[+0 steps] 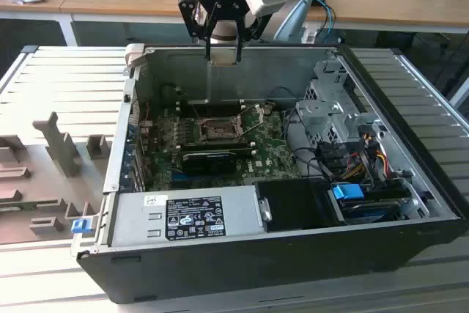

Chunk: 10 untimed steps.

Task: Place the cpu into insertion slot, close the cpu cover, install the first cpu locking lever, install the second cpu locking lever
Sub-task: 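Place the cpu into insertion slot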

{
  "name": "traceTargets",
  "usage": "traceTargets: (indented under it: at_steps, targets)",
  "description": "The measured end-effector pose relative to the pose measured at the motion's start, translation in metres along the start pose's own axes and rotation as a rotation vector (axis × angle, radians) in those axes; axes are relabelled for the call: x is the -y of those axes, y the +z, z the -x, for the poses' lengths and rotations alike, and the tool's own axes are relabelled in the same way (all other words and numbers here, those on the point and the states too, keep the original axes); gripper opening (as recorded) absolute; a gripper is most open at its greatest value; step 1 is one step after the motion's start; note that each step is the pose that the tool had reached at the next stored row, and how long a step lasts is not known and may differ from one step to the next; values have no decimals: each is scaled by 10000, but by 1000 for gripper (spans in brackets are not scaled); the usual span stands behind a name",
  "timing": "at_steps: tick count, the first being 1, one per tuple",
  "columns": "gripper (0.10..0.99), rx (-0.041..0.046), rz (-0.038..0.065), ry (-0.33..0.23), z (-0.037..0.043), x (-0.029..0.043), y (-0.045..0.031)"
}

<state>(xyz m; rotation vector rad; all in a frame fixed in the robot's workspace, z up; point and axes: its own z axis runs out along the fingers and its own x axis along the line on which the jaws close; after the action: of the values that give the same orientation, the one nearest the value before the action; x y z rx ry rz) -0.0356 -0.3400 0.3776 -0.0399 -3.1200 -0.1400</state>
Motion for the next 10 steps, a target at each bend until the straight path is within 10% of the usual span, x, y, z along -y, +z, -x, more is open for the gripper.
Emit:
traceTargets:
  at_steps: [10]
  targets:
    - [533,31,7,348,0,0,0]
